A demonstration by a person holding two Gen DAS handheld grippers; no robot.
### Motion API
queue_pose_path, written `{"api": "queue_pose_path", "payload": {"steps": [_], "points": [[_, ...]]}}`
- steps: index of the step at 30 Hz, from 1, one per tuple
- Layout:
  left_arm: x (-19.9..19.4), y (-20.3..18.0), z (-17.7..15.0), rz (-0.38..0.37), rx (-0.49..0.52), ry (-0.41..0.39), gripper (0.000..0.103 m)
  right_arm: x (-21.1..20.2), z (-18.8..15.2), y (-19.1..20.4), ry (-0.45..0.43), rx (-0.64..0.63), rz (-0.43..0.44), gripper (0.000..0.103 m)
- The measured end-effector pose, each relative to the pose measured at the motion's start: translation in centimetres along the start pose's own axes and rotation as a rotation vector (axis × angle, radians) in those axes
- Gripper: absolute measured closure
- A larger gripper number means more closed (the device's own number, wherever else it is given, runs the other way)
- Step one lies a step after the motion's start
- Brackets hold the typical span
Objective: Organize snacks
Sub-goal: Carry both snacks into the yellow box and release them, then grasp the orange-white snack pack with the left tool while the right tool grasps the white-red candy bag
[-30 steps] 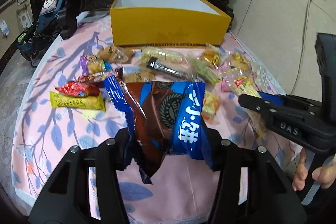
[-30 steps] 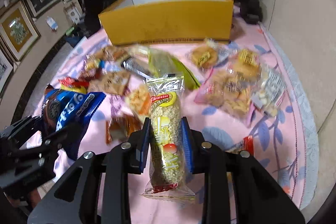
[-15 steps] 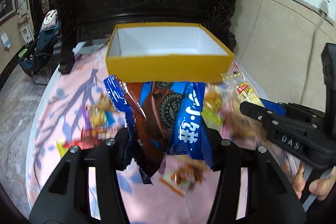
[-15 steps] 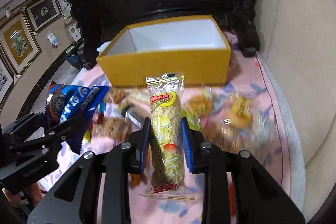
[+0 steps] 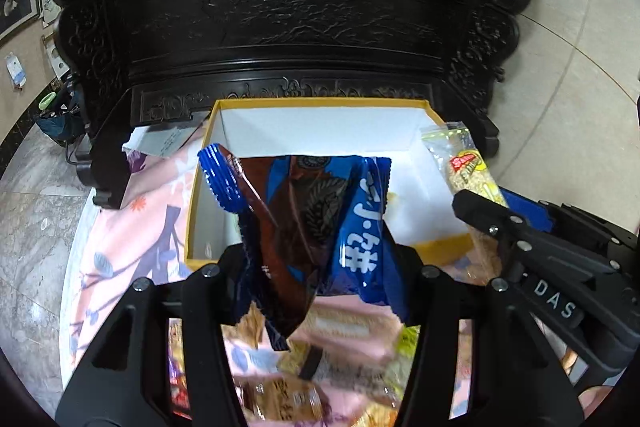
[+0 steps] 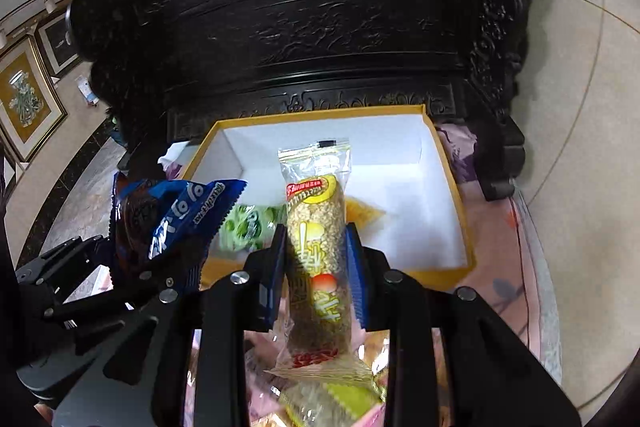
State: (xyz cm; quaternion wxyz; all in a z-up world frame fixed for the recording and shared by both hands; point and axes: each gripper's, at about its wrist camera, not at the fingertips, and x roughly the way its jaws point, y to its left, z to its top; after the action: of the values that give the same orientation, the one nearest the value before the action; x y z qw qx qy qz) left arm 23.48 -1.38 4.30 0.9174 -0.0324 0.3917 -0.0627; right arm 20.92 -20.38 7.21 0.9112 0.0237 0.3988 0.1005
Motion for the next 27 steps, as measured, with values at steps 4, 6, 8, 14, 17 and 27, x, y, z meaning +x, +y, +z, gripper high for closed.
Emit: {"api": "queue_pose_path", "payload": {"steps": [4,6,8,14,17,27], "points": [[2.0,0.5,1.4,0.0,-0.007,0.003,0.05,1.9,1.2,-0.6,0.008,0.001,-0.012,0.074],[2.9,0.6,2.1,0.001,-0.008,0.001,0.049,3.0,1.8,-0.9,0.01,0.002,-0.022,0.074],[4.1,0.7,2.8,0.01,-0.001,-0.001,0.044,4.0,2.3,-1.4,0.017,0.014,-0.03,0.072],[5.1,3.1,3.0,0.055,-0.067,-0.011,0.018,4.1,2.6,-2.6,0.026,0.026,-0.075,0.038],[2.9,4.3,1.1,0.063,-0.075,-0.016,0.017,0.8,0.5,-3.5,0.028,0.01,-0.054,0.038],[-4.6,3.4,-15.9,-0.043,-0.055,0.054,0.01,-7.3,-18.1,-6.9,0.162,0.021,-0.134,0.009]]}}
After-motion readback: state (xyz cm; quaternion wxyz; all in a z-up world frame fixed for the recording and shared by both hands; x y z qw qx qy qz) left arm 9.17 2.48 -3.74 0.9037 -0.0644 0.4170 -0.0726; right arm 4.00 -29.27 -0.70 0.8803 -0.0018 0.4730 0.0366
